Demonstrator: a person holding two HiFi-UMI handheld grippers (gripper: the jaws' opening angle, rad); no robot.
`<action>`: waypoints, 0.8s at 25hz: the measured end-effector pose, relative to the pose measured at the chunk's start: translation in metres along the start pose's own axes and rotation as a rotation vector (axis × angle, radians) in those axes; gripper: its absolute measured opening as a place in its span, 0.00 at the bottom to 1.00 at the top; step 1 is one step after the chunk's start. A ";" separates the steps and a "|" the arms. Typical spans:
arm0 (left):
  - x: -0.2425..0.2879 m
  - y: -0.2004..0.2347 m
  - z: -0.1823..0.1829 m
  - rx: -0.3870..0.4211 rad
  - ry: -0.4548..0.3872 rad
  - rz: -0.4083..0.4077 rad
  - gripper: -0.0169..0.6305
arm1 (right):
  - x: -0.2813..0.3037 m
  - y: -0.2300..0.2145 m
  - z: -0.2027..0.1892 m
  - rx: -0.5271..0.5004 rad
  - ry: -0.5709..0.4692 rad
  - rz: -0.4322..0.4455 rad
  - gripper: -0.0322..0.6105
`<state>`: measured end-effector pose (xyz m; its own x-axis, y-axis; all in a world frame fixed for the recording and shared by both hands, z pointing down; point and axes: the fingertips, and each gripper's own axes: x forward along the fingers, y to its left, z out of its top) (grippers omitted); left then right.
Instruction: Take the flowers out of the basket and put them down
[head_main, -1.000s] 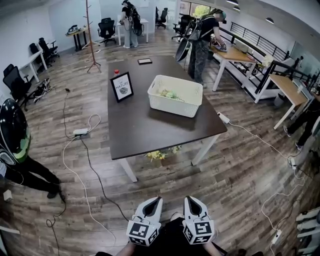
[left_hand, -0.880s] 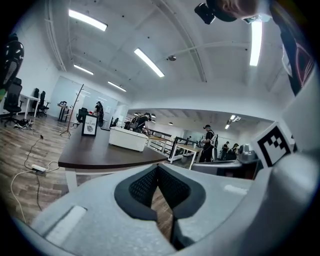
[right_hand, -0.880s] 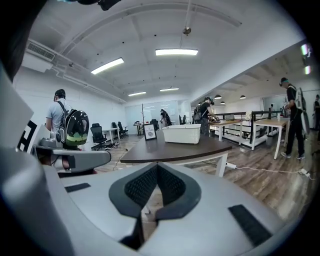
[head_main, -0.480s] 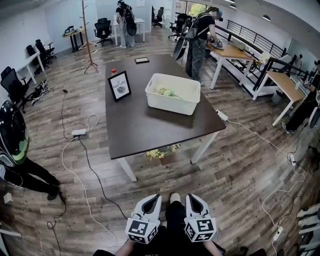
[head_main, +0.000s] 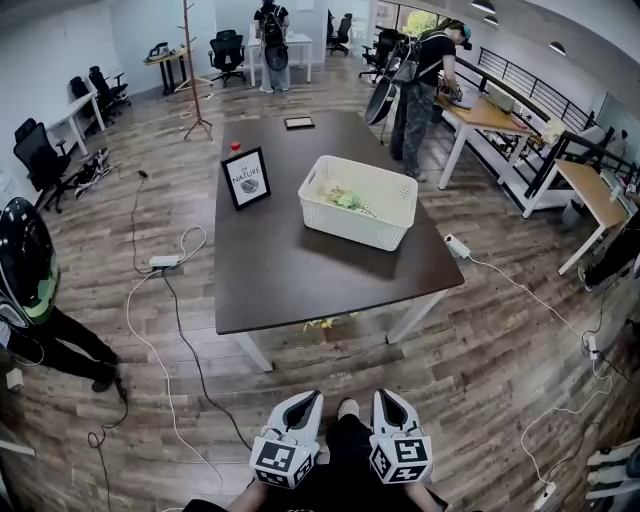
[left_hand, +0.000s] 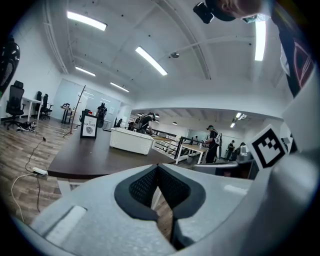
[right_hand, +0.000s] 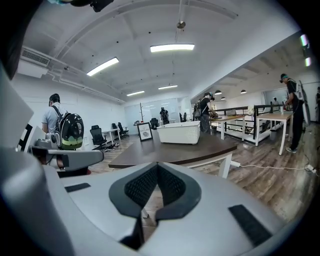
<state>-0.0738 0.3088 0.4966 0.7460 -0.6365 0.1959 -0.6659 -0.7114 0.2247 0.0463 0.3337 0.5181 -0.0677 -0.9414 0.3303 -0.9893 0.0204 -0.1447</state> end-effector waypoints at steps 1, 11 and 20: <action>0.009 0.001 0.002 0.000 0.000 0.005 0.04 | 0.008 -0.007 0.003 0.001 0.005 0.006 0.06; 0.093 0.014 0.020 -0.019 0.007 0.063 0.04 | 0.076 -0.066 0.032 -0.007 0.026 0.068 0.06; 0.156 0.010 0.033 -0.037 -0.021 0.119 0.04 | 0.120 -0.105 0.054 -0.050 0.035 0.164 0.06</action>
<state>0.0355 0.1927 0.4982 0.6614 -0.7220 0.2030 -0.7487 -0.6193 0.2365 0.1486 0.1999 0.5222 -0.2321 -0.9117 0.3389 -0.9698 0.1899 -0.1532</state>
